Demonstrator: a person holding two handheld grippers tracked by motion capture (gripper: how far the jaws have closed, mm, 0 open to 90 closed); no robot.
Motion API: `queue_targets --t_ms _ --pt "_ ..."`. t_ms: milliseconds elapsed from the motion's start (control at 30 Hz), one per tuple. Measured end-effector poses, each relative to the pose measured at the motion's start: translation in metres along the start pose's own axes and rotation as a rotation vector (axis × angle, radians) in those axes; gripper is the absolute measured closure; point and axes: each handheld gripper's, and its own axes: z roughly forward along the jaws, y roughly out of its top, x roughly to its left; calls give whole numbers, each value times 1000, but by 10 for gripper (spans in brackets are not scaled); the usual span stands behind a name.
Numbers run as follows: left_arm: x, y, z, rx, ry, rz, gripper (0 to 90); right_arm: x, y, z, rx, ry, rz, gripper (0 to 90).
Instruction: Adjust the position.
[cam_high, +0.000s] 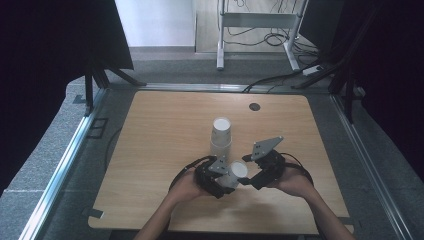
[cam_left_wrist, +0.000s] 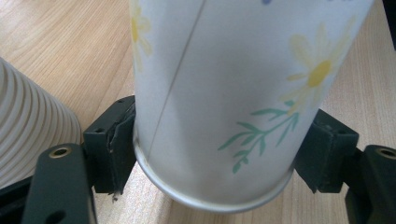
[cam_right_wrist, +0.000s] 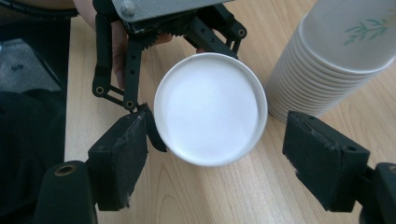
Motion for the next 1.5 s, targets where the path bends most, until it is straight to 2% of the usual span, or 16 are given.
queue_targets --t_ms 400,533,667,767,1100,1167,1200,1400,1500 --pt "-2 3 3 16 0 13 236 -1 14 16 114 22 -25 251" --pt "-2 3 3 22 2 15 236 -1 14 18 129 21 -34 274" --pt "-2 3 4 24 3 16 236 -1 14 19 137 40 -31 337" --pt "-2 2 4 22 0 17 235 -1 13 18 138 40 -17 348" --pt "0 1 -1 -23 -13 1 170 -5 3 8 37 61 42 357" --pt "0 0 -2 -31 -15 1 169 -7 0 6 9 61 54 358" --pt "0 0 -3 -36 -16 0 169 -8 -5 3 -25 70 72 358" --pt "0 -1 -5 -61 -21 -4 168 -11 -16 0 -82 78 109 359" --pt "0 -1 -7 -76 -24 -7 168 -12 -25 -2 -135 89 128 359"
